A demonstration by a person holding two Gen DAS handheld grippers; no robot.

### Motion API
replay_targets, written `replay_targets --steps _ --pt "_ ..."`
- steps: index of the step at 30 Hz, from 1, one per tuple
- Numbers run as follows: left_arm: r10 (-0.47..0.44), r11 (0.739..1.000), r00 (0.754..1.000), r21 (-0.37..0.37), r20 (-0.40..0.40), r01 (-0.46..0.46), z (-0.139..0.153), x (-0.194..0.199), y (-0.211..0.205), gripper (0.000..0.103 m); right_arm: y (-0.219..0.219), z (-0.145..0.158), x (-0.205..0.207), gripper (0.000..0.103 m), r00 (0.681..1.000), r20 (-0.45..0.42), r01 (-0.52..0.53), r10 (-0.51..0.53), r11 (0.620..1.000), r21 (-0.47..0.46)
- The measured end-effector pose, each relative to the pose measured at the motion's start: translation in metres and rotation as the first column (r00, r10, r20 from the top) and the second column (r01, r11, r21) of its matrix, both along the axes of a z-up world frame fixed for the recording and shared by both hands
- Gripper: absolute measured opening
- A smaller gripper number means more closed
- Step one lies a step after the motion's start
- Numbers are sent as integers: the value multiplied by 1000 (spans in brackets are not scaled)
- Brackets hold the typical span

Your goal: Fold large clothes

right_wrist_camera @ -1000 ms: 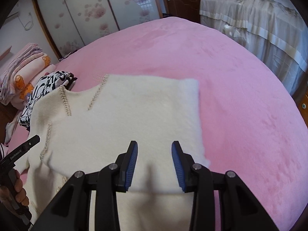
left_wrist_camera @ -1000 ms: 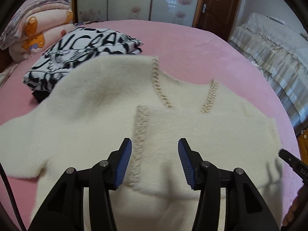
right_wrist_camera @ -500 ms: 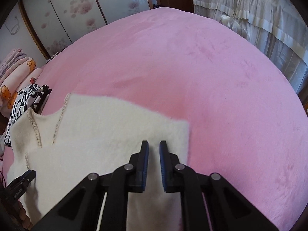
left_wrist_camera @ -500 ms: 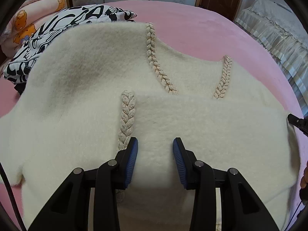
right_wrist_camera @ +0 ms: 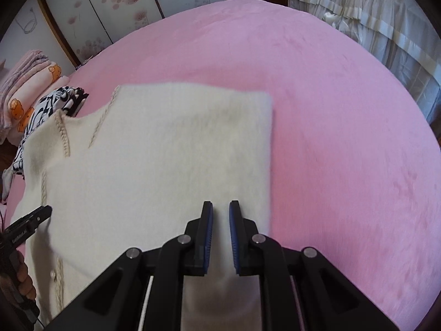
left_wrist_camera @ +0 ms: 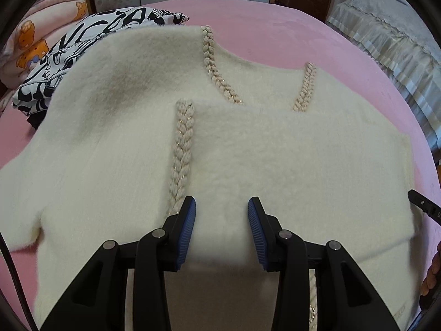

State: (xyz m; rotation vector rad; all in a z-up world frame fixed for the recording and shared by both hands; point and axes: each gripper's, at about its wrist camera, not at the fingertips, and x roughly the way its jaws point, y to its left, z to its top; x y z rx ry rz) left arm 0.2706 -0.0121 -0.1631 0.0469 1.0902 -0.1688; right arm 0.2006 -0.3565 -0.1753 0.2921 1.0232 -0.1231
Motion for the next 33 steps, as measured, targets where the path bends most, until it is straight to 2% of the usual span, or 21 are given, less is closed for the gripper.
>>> replay_targets --steps 4,10,13,15,23,29,33 --pt "-7 1000 1000 -11 -4 7 5 -16 6 38 5 1 -33 11 1000 1 -1 1 1000 30" --pt "-4 998 1000 -56 -29 2 20 -50 19 40 25 8 -62 13 999 -33 -31 32 999 11" --pt "-5 998 1000 -59 -14 4 32 -70 25 45 30 10 -78 13 998 -46 -29 31 999 31" --pt "-2 998 1000 -68 -3 2 42 -85 32 52 36 13 -90 13 999 -40 -27 28 999 38" --pt "25 997 999 -71 33 -23 79 -132 52 52 63 33 -133 13 999 -6 -46 47 994 97" --pt "37 999 997 -36 68 -35 102 -168 66 55 91 55 -163 13 997 32 -74 70 986 152" --pt "47 998 996 -37 71 -45 114 -189 82 56 115 67 -173 13 993 48 -111 105 982 154"
